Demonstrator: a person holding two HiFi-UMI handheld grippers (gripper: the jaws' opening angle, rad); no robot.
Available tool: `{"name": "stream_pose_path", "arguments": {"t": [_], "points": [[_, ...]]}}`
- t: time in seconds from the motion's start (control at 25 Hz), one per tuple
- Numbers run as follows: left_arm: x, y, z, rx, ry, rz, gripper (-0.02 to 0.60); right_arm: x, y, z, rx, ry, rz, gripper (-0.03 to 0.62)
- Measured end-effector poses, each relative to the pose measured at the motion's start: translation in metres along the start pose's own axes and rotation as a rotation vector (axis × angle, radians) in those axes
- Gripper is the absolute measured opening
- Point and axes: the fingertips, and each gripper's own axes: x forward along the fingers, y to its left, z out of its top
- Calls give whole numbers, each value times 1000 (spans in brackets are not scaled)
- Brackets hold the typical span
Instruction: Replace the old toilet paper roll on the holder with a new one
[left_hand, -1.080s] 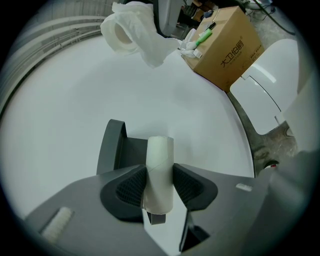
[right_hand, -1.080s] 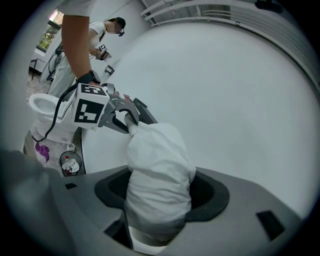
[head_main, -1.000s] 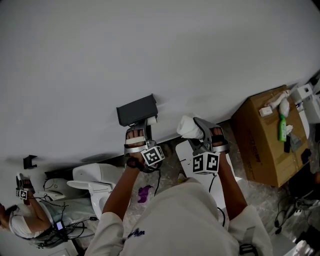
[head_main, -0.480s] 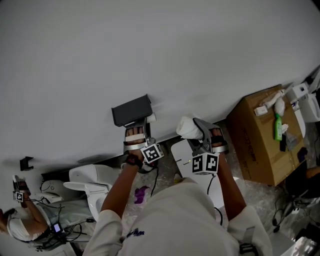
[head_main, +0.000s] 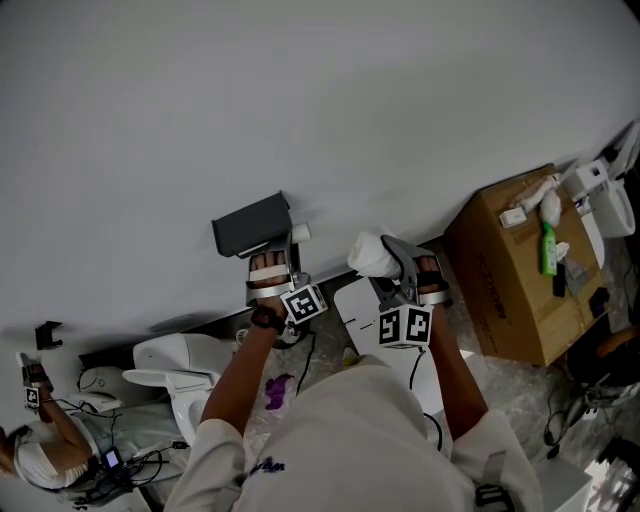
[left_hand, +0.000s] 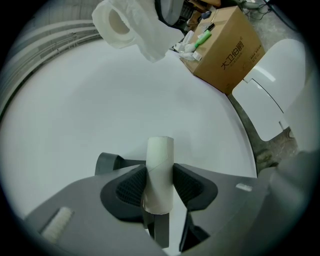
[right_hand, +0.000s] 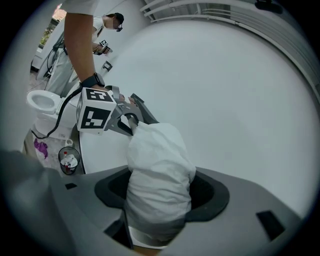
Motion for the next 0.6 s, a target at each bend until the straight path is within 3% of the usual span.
{"name": "stream_pose_path", "arguments": {"t": [0.2,0.36,0.44,0.6], "points": [[2,-2,20,-21,-28,-11,175,-4,-5,-7,5,14,-26,299],[4,13,42,-40,-70,31,175,-4,-12,-14,20,30,-46,299],[-3,23,56,-103,-106,38,175,-8,-17,-17,46,40,-65,299],[-21,46,67,-328,-155,15,175,-9,-26,-16,104,29,-99,299]]}}
